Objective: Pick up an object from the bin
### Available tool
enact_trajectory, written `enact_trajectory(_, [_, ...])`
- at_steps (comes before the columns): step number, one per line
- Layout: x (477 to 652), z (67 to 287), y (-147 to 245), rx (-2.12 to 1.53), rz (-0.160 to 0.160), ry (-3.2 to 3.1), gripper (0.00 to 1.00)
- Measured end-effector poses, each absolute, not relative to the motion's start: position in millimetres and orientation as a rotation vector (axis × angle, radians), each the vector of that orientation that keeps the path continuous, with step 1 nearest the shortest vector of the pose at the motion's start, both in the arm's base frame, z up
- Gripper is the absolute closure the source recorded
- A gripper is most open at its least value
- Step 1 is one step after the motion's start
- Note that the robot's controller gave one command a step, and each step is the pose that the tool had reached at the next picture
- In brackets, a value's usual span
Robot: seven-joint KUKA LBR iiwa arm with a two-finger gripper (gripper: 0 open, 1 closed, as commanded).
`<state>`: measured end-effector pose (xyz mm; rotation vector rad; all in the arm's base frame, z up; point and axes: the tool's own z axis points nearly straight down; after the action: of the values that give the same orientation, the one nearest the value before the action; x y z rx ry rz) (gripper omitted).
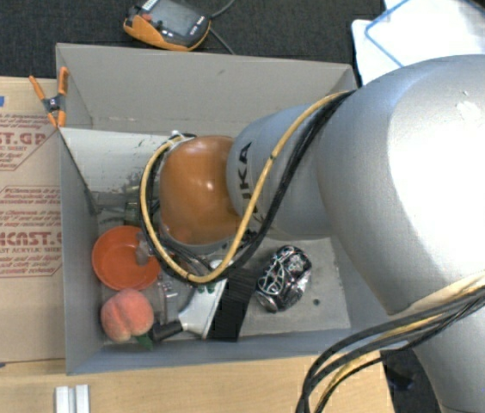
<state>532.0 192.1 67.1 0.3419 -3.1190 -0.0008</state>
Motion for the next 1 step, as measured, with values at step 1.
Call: enact_trajectory(1, [529.6, 70.0, 200.6, 0.352, -0.008, -3.125, 0.0])
